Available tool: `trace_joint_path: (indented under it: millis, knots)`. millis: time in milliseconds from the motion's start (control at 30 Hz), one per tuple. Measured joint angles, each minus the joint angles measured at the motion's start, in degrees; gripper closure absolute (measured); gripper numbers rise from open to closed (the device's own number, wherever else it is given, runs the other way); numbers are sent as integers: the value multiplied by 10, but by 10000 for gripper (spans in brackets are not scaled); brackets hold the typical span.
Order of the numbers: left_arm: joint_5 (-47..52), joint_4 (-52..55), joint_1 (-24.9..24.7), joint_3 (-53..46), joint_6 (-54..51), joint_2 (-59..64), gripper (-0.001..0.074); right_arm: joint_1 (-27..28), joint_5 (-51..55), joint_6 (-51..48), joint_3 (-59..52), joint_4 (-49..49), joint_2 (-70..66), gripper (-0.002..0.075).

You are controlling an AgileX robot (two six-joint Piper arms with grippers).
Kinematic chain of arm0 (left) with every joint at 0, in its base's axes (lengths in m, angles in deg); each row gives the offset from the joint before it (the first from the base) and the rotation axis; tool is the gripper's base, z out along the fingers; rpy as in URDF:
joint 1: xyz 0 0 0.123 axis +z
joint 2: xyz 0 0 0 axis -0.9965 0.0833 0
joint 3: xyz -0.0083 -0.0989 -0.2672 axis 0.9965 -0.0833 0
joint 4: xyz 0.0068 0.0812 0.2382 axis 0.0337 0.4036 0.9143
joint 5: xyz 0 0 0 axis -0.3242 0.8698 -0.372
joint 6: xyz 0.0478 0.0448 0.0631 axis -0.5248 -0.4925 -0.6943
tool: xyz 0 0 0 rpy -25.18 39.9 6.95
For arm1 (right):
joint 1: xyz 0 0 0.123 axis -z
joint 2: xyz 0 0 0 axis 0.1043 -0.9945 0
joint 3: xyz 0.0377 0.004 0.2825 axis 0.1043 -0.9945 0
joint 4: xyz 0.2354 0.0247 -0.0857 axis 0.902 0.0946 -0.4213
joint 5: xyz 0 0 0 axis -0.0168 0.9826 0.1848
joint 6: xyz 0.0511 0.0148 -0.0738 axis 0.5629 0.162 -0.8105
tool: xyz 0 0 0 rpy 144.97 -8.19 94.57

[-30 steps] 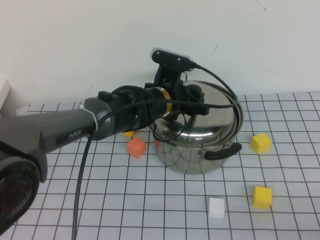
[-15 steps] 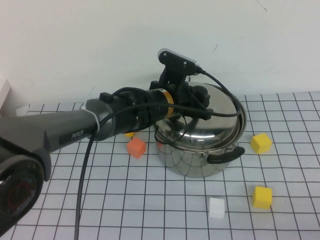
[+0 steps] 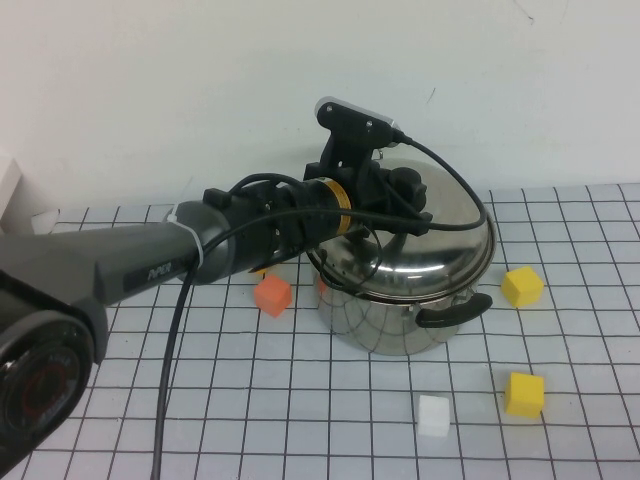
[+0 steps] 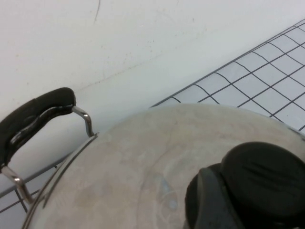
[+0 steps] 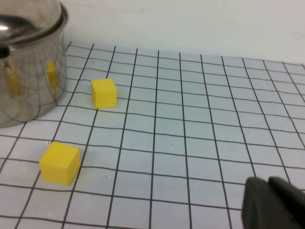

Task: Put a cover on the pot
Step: Place the pot lid on the pot

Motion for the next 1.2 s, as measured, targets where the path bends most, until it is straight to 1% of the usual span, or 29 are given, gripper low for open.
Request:
trace_joint_path:
  millis: [500,733,800,900,967,1100,1200]
  knots:
    - [-6,-67,0,0,-9,18,401,0,0,0,0,0,0,717]
    - [-18,-80,0,0,-44,19,401,0,0,0,0,0,0,717]
    - [-18,-81,0,0,-47,20,383,0,0,0,0,0,0,717]
    - [-19,-81,0,0,-49,20,290,0,0,0,0,0,0,717]
    - [-16,-81,0,0,-49,18,250,0,0,0,0,0,0,717]
    - [14,-81,0,-1,-50,-2,227,0,0,0,0,0,0,717]
    - [40,-78,0,-1,-51,-28,237,0,0,0,0,0,0,717]
